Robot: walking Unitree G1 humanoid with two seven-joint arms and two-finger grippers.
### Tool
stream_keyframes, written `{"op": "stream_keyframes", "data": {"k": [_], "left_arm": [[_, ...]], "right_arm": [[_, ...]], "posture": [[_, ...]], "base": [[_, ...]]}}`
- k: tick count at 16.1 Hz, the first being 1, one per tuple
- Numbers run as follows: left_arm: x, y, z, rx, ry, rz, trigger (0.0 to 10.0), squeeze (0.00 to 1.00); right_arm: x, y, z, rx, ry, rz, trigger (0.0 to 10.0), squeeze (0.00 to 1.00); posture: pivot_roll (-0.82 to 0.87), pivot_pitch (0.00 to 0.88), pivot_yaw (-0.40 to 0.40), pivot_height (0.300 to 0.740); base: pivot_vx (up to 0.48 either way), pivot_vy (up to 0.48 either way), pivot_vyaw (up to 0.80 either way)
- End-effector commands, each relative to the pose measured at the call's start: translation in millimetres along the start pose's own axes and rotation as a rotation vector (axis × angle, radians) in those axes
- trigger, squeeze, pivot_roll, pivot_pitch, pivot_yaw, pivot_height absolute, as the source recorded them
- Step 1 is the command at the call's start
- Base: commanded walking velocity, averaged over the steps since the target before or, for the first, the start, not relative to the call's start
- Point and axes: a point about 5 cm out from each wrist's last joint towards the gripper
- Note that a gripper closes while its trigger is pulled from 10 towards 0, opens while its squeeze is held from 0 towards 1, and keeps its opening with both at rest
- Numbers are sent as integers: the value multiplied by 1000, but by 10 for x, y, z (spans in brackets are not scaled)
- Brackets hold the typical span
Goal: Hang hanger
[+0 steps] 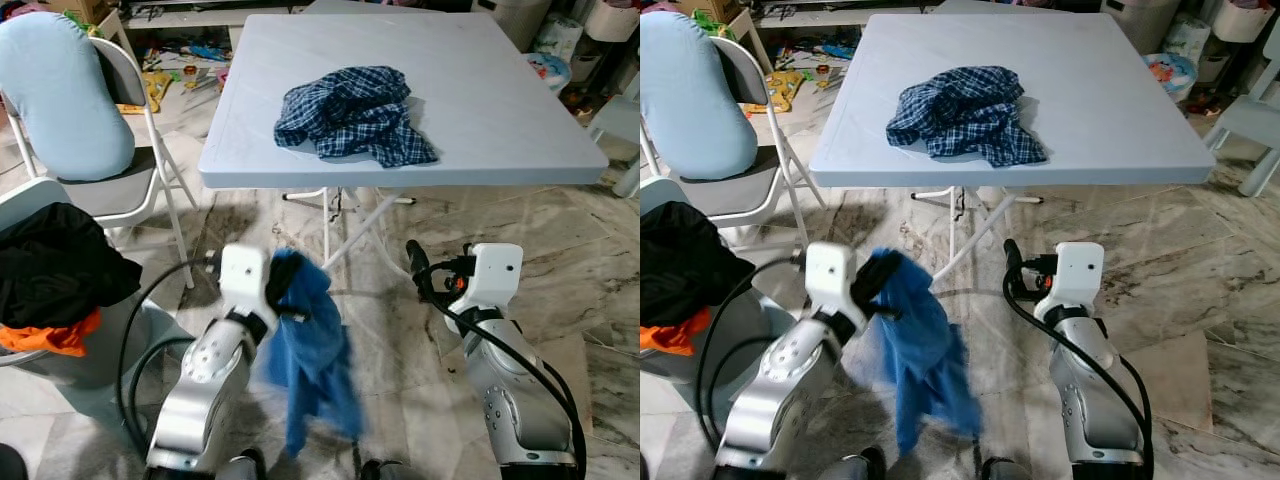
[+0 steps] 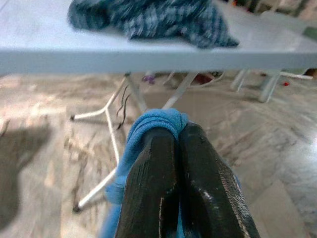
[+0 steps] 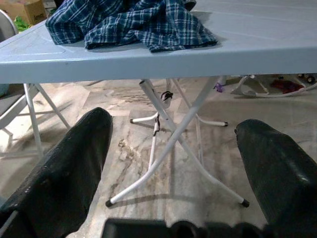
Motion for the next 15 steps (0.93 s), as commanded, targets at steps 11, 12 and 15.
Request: {"op": "stream_keyframes", "data": {"k": [11,12,15], "left_arm": [[-402,270,-41,-25,-90,-354,10000,0],[-313,163,-34,-51,-146,-324,10000,0],[-207,56,-21,-76,-191,-276,10000,0]], "right_arm": [[-42,-70,9,-18,-11,-21,10000,0],[-77,-114,-19,-28,-9,-35,10000,0],[-113,-92,-48,-23,-1,-45,10000,0]], "posture": [[-44,146,8,740],[-44,146,8,740],[-37,139,8,740]], "base": [[0,0,0],[0,0,0],[0,107,-362]]}}
Point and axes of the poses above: a point about 5 cm out from each wrist's last joint towards the gripper, its own z axis pointing back from the gripper into the wrist, its own y axis along the axis of the wrist's last joint, x = y × z, and after that the axes turned 11 degrees about z, right-handed
